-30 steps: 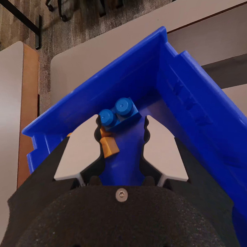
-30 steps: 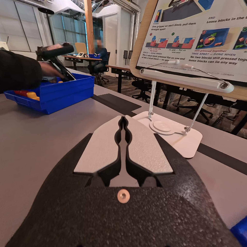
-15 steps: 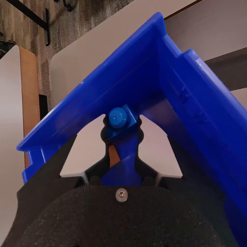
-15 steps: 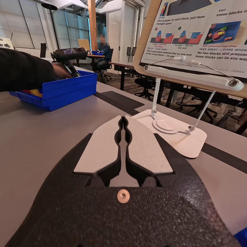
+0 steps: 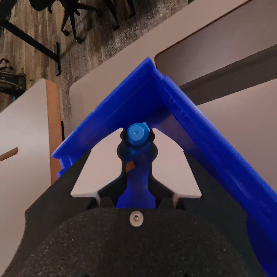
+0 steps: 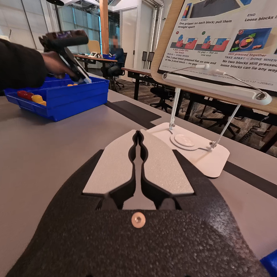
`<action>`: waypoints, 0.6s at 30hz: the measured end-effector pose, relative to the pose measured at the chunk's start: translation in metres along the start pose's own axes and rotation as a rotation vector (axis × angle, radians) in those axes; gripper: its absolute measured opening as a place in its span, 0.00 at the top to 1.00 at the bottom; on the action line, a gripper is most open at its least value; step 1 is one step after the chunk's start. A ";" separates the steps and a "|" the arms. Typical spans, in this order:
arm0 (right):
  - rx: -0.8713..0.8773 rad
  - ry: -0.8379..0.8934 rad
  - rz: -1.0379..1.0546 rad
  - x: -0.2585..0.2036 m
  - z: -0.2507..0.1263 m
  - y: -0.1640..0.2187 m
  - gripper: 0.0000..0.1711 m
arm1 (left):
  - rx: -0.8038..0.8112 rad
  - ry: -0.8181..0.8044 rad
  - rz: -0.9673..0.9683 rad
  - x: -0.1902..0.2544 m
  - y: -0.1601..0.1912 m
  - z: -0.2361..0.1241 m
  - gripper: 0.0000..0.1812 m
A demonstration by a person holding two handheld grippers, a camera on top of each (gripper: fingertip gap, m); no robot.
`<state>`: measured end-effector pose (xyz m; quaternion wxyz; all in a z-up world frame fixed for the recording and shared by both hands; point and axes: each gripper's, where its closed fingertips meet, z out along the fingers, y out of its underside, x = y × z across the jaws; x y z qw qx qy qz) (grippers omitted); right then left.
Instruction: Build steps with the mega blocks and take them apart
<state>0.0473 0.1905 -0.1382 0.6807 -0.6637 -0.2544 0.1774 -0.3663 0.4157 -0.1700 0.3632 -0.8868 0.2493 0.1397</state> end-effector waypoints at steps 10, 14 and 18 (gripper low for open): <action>0.012 -0.003 -0.001 -0.004 -0.002 -0.004 1.00 | 0.416 0.155 0.110 0.073 -0.079 -0.150 0.83; 0.010 -0.022 -0.035 -0.014 -0.003 -0.006 1.00 | 0.568 0.287 0.195 0.155 -0.088 -0.202 0.83; 0.003 -0.087 -0.078 -0.031 -0.002 -0.007 0.98 | 0.661 0.462 0.233 0.243 -0.078 -0.236 0.83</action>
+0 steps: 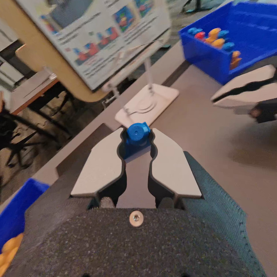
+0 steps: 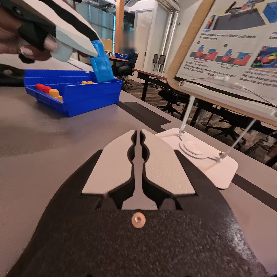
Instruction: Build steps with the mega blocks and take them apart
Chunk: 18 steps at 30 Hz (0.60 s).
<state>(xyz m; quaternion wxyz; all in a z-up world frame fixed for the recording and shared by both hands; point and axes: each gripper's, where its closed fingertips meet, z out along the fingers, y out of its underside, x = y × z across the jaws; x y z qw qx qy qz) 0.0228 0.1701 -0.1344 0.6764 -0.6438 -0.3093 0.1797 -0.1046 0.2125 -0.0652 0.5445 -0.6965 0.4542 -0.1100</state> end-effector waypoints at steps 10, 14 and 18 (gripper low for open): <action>-0.159 -0.199 -0.185 -0.061 0.014 0.019 0.71 | 0.010 0.187 -0.076 0.121 0.020 0.038 0.83; -0.179 -0.207 -0.211 -0.061 0.013 0.024 0.78 | 0.010 0.221 -0.068 0.133 0.023 0.039 0.83; -0.141 -0.279 -0.095 -0.059 0.006 0.016 0.79 | 0.114 0.301 -0.084 0.134 0.014 0.030 0.84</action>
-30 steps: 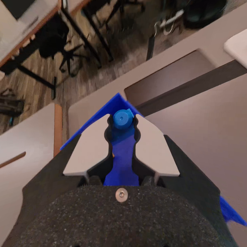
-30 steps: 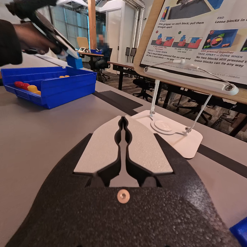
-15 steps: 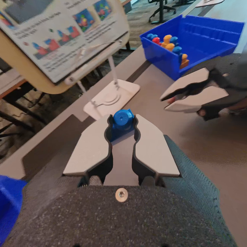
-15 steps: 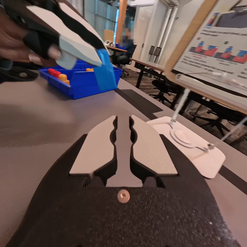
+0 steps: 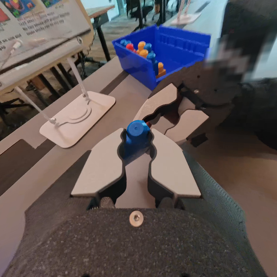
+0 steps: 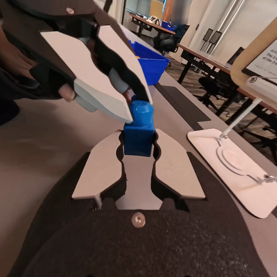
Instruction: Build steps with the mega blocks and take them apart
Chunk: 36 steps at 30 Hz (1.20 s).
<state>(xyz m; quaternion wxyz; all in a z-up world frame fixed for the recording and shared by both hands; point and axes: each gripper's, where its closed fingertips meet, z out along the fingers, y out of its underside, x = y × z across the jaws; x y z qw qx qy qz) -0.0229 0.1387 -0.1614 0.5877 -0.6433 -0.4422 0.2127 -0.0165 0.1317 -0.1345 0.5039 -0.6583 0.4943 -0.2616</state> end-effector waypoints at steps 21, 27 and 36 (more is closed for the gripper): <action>0.178 -0.488 0.260 -0.034 -0.047 -0.033 0.79 | 0.227 0.483 -0.099 0.042 -0.004 -0.022 0.79; -0.018 -0.428 0.184 -0.027 -0.046 -0.003 0.77 | 0.167 0.486 -0.091 0.046 0.023 -0.003 0.79; -0.194 -0.430 0.126 -0.033 -0.043 0.026 0.79 | 0.056 0.493 -0.064 0.051 0.049 0.010 0.80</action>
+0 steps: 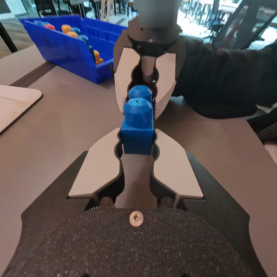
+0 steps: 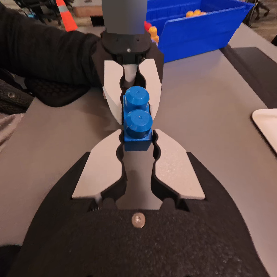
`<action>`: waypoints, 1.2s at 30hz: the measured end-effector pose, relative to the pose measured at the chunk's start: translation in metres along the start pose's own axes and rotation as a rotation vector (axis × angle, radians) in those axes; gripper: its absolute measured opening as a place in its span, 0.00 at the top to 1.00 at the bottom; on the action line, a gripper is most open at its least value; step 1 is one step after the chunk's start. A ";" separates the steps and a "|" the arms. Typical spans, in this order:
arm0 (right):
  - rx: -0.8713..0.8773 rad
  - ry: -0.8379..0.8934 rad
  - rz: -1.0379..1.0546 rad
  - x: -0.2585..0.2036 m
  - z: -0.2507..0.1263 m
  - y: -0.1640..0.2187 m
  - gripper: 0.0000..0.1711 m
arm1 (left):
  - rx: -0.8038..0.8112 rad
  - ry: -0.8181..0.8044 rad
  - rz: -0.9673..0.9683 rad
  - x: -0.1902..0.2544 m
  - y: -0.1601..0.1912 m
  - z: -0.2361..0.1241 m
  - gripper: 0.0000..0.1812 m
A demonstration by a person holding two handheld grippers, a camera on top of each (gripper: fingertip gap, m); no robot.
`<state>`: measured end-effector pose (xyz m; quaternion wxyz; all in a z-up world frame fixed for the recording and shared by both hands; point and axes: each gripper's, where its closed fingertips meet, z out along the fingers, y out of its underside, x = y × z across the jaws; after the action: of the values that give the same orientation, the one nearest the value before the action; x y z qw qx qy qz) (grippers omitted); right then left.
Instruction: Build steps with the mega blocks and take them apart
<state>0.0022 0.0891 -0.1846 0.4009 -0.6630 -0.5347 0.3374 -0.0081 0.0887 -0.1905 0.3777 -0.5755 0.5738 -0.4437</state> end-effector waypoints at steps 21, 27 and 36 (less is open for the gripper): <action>-0.238 0.014 0.008 0.006 0.013 0.052 0.78 | -0.103 -0.136 0.041 -0.024 0.016 -0.007 0.76; -0.060 0.043 0.047 0.013 -0.003 0.019 0.70 | 0.047 -0.250 0.002 -0.040 -0.026 -0.035 0.80; 0.012 0.093 0.078 0.025 -0.011 0.011 0.70 | 0.168 -0.574 -0.033 -0.088 -0.077 -0.163 0.86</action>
<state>0.0216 0.1103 -0.1903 0.4158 -0.6958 -0.4874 0.3248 -0.1322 0.1925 -0.0724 0.5635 -0.6534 0.3953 -0.3150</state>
